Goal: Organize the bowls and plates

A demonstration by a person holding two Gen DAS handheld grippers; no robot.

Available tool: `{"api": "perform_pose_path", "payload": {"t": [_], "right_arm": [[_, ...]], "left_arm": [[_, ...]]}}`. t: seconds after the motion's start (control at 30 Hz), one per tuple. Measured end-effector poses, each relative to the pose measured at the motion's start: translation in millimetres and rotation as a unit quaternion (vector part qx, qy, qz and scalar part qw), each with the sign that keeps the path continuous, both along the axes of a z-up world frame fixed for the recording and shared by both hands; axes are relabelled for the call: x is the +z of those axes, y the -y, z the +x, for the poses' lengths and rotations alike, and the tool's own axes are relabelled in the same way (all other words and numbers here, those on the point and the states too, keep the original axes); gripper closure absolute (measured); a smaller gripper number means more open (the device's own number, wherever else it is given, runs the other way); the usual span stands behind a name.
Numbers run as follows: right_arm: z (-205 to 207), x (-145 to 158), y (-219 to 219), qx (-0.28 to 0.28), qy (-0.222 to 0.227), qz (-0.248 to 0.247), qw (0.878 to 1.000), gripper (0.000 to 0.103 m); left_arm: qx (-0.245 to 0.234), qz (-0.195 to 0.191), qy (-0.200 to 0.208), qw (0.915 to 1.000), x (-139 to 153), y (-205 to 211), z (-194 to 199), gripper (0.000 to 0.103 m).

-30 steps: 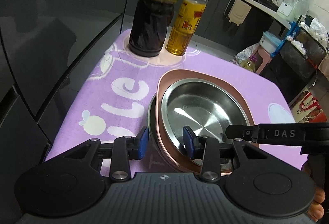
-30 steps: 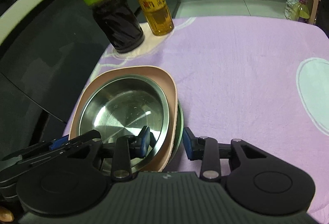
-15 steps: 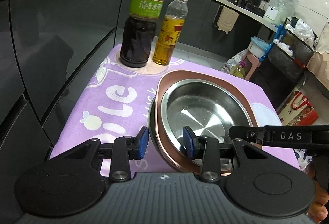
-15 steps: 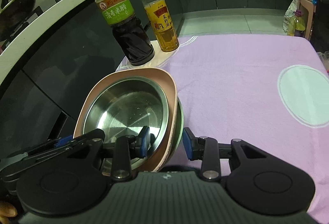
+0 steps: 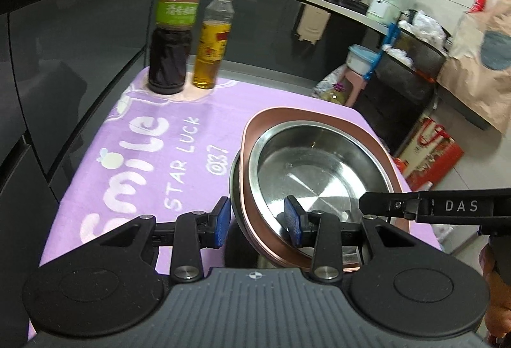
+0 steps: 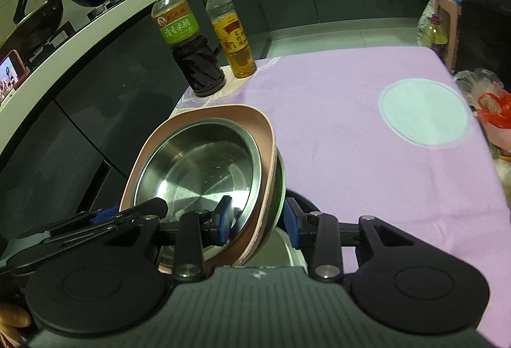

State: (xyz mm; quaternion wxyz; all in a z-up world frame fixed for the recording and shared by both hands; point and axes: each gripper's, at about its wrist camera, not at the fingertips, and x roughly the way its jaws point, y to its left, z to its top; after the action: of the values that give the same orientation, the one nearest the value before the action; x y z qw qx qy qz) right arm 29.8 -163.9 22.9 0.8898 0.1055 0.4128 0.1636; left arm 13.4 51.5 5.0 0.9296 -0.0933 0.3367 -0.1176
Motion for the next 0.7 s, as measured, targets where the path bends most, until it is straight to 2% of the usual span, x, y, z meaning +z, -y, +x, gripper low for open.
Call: {"api": "perform_pose_path", "payload": {"t": [0.2, 0.3, 0.47, 0.6, 0.7], "right_arm": [[-28, 8, 16, -0.02, 0.019, -0.01, 1.0, 0.069], [-38, 9, 25, -0.031, 0.025, -0.01, 0.999, 0.069], [-40, -5, 35, -0.043, 0.005, 0.0, 0.999, 0.069], [-32, -27, 36, -0.041, -0.033, 0.013, 0.999, 0.069], [-28, -34, 32, -0.04, -0.035, 0.019, 0.998, 0.069]], "left_arm": [[-0.029, 0.006, 0.013, 0.9995, 6, 20, -18, 0.069], [-0.04, 0.01, 0.003, 0.9991, 2, 29, -23, 0.069], [-0.041, 0.021, -0.027, 0.9986, -12, 36, -23, 0.069], [-0.033, 0.021, -0.051, 0.9979, -24, 32, -19, 0.071], [-0.02, 0.024, -0.062, 0.9976, -28, 30, -17, 0.071]]}}
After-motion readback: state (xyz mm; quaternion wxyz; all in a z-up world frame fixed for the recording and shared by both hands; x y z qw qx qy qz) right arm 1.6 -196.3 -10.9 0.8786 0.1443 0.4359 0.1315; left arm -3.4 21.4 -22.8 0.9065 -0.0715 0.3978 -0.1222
